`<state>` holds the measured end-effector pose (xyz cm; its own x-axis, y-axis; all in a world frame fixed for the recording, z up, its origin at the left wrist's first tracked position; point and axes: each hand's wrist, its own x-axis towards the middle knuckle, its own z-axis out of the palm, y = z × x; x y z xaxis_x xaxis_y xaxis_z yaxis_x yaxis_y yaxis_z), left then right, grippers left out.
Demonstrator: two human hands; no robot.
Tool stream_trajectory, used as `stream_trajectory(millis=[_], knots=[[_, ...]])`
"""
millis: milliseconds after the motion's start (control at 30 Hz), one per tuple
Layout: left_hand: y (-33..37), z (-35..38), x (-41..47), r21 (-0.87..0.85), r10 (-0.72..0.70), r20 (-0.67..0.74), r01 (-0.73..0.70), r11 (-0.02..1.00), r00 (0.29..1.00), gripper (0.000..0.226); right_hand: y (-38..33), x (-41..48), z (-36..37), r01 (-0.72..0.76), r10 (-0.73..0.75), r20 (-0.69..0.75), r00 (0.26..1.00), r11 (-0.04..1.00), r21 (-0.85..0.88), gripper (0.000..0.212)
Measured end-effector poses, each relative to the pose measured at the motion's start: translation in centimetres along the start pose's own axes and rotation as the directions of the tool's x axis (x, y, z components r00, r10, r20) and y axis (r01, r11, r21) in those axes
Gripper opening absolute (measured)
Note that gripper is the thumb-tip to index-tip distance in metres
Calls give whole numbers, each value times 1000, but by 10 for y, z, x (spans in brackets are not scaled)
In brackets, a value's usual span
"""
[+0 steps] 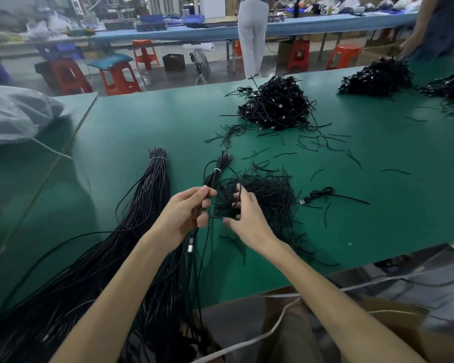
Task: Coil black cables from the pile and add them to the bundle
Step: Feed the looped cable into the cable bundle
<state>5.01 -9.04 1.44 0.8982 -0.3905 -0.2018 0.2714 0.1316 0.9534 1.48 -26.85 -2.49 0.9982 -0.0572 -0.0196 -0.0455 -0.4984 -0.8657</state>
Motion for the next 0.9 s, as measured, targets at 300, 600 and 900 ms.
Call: stream_trajectory(millis=[300, 600, 900], knots=[[0, -20, -14, 513, -128, 98, 60, 856, 987, 28, -16, -9, -15, 320, -505, -80, 860, 653, -687, 103], [17, -44, -24, 361, -50, 305, -67, 930, 951, 38, -16, -25, -3, 426, -337, 268, 903, 786, -447, 17], [-4, -77, -28, -249, 98, 324, -15, 968, 941, 45, -12, -31, -2, 369, -332, 165, 929, 871, -323, 23]])
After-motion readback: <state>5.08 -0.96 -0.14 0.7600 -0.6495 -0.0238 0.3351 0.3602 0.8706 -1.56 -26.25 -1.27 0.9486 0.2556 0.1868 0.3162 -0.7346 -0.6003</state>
